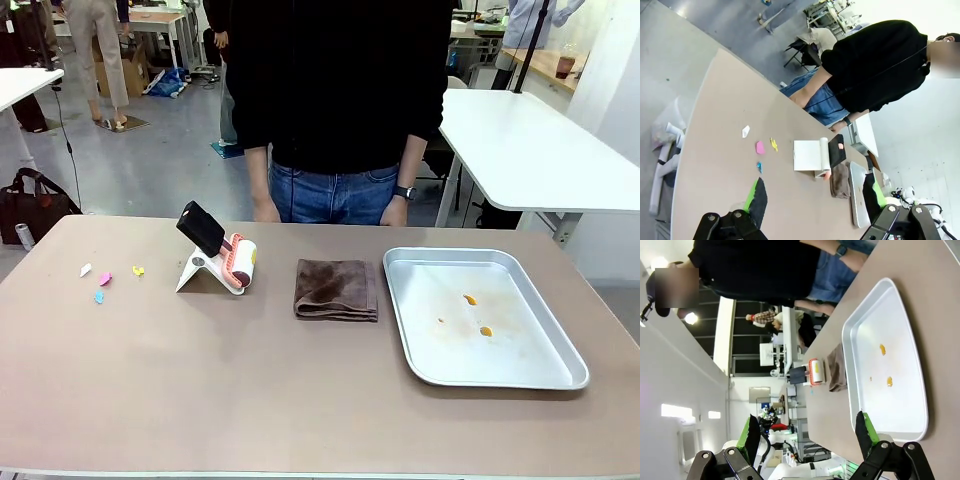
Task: Clean the surface of the table.
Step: Hold the Lint Roller with your left hand and the towel with your right hand.
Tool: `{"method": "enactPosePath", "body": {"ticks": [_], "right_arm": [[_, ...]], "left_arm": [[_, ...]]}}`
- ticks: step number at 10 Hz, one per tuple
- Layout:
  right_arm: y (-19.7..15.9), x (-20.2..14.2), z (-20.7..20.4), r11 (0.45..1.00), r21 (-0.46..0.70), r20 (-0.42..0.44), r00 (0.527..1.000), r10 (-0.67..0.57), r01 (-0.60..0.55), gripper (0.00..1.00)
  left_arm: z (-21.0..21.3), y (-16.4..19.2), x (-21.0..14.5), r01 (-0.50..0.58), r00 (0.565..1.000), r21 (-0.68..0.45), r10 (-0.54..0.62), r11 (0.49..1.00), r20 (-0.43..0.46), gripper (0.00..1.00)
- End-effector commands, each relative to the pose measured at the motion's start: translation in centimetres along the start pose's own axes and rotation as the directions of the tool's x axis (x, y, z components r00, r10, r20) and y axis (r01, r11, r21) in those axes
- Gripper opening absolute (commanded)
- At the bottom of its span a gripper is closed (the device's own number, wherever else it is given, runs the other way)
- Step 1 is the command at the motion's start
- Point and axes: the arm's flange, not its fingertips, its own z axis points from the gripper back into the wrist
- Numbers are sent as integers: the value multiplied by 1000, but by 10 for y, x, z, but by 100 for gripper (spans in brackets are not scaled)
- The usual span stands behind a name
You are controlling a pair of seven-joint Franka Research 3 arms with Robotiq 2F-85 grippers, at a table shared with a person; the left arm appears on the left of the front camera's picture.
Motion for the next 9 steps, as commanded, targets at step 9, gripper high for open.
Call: {"method": "enactPosePath", "body": {"ticks": [9], "right_arm": [[87,-54,-72,962,-118,-8,969,245,-245,100]], "left_arm": [[-27,-91,-11,109,990,-73,-115,991,-86,100]]}}
